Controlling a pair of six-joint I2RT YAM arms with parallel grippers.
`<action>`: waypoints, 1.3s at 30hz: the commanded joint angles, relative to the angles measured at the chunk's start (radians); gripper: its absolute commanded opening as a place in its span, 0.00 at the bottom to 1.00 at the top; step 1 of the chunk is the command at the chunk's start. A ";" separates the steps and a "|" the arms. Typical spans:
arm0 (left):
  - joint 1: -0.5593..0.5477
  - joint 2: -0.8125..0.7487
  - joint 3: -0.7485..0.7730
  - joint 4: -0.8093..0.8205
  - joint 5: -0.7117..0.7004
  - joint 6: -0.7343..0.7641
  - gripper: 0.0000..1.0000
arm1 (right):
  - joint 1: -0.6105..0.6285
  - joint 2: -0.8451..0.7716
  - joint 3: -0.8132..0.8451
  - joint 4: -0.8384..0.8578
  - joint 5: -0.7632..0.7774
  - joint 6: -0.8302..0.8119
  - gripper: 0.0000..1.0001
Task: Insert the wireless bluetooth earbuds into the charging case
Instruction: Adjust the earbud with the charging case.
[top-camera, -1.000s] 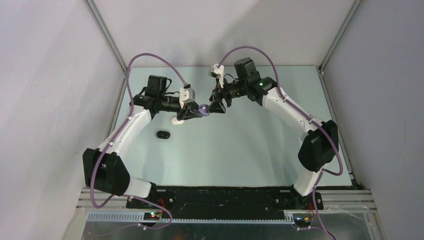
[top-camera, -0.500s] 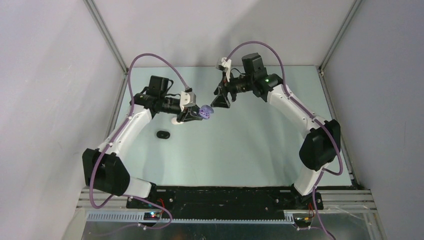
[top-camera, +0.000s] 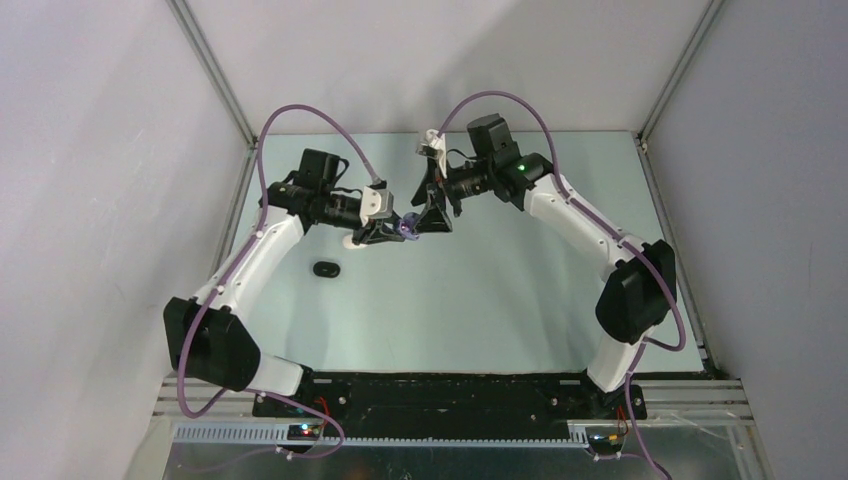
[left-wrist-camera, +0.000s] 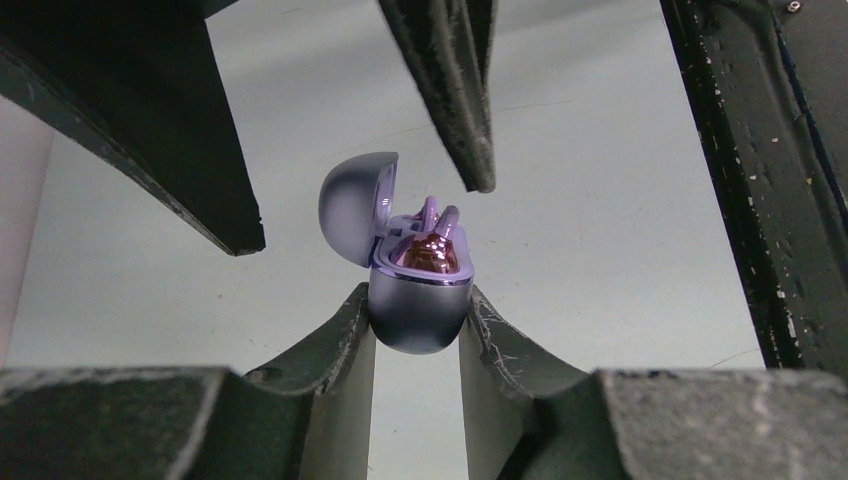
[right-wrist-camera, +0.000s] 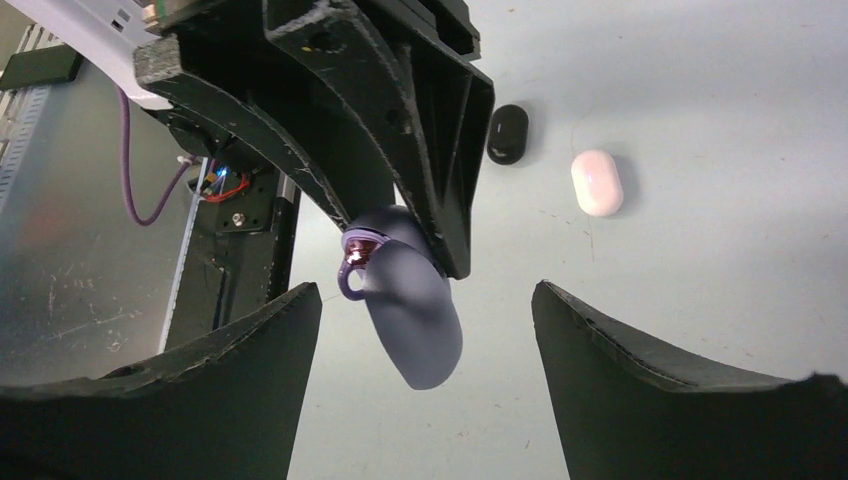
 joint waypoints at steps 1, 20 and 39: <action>-0.011 -0.005 0.042 -0.036 0.013 0.073 0.00 | -0.001 0.016 0.042 0.008 -0.005 -0.012 0.81; -0.020 0.003 0.054 -0.050 -0.001 0.104 0.00 | -0.002 0.036 0.052 0.046 0.076 0.056 0.79; -0.025 -0.003 0.005 0.054 0.010 0.007 0.00 | 0.056 0.081 0.093 0.100 0.296 0.160 0.77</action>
